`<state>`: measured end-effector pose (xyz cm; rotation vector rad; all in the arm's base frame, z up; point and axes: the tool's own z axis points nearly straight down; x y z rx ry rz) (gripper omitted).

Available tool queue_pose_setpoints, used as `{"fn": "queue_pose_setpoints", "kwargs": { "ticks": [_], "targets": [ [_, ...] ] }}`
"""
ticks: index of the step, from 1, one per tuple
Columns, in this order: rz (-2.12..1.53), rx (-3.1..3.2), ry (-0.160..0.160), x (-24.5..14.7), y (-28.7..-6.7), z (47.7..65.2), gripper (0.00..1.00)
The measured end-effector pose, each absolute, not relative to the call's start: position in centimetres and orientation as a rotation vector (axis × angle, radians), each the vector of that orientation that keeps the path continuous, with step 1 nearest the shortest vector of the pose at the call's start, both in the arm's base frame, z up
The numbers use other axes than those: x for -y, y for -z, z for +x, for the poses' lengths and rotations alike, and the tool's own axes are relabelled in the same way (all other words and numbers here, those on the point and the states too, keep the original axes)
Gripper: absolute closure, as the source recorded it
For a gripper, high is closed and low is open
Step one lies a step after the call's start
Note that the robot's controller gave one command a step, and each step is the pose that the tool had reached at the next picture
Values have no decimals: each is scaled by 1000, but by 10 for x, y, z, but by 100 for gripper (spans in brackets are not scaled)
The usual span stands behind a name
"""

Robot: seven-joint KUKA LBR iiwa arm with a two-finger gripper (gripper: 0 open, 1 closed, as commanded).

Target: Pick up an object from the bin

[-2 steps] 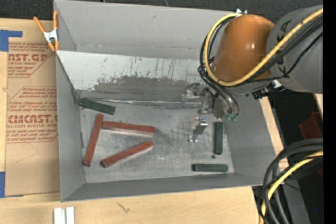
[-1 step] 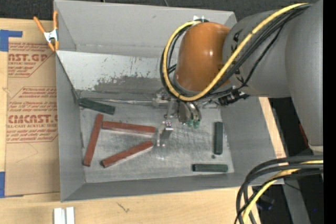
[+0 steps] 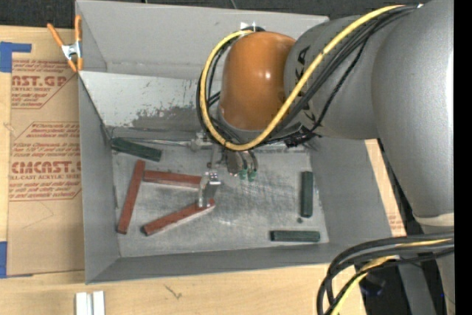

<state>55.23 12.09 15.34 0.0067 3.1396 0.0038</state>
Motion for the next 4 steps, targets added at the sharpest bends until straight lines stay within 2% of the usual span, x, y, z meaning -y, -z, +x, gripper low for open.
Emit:
{"fn": "queue_pose_setpoints", "kwargs": {
  "ticks": [1, 2, 3, 4],
  "targets": [
    [59, -3143, -1, -131, -114, 514, 0],
    [-290, -3125, 1, -138, -72, 512, 0],
    [183, -3137, -7, -142, -73, 488, 100],
    [183, -3137, -7, -142, -73, 488, 100]
  ]
}}
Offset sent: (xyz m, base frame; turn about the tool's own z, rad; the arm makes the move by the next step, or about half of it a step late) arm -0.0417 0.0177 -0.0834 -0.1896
